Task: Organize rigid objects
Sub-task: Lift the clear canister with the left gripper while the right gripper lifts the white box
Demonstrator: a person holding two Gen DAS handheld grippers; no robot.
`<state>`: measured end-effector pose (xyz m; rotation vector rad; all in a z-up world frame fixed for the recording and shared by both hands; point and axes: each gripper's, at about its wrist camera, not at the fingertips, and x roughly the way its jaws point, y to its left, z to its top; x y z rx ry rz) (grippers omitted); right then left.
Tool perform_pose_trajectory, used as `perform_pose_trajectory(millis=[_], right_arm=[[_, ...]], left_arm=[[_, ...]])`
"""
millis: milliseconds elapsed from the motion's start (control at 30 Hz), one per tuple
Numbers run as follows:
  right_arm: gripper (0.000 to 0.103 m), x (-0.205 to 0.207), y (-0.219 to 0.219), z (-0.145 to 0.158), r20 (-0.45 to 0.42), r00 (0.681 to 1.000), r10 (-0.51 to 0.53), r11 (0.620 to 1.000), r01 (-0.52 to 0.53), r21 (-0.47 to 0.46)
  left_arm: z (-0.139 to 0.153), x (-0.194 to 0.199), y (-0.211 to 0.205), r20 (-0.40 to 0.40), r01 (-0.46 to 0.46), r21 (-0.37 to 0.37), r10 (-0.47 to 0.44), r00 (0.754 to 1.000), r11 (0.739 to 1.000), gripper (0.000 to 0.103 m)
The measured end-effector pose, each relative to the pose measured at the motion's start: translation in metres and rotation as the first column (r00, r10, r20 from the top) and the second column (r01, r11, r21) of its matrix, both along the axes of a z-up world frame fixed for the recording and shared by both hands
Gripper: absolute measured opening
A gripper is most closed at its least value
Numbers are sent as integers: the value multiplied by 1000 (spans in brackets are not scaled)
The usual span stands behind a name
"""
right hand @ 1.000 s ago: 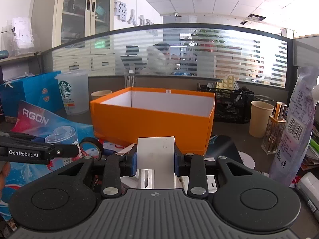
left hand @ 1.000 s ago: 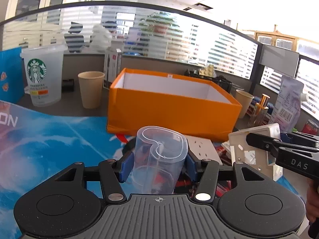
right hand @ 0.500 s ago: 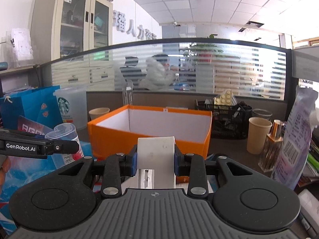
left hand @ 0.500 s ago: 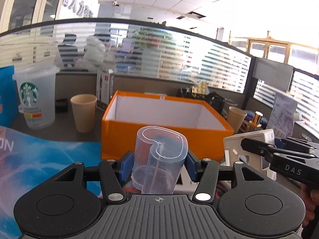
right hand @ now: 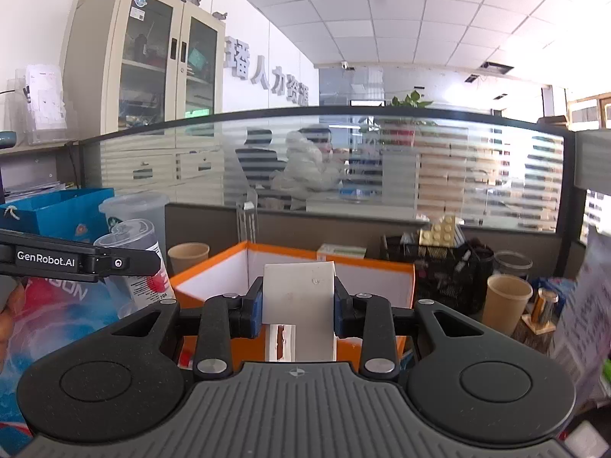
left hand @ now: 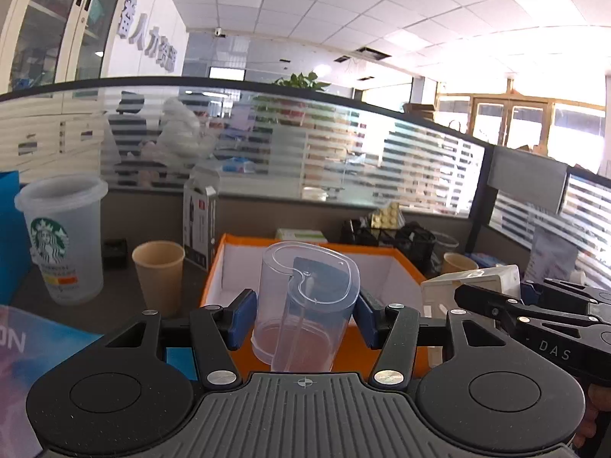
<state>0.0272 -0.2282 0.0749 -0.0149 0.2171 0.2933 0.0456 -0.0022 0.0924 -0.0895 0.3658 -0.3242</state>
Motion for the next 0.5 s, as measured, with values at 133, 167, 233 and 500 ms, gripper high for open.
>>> perform_pose_trajectory(millis=[133,167,233,500], right_arm=[[30,12,4,8,13,1000,7,1000,-7,-9],[30,15,5,10,16,1000,8,1000,-8,-11],[30,20,7,13,20,1000,11,1000,-11,-14],[30,50,14,23,29,999,23,1000,-23,-10]], left_arm=[[8,10,1,14,1,0,-1,1000,1000,53],[9,13,1,17,0,1,0,1000,1000,53],[13,18,2,23,-3,2,3,1000,1000,53],[23,45,1,27,-5,14,4,1000,1000,53]])
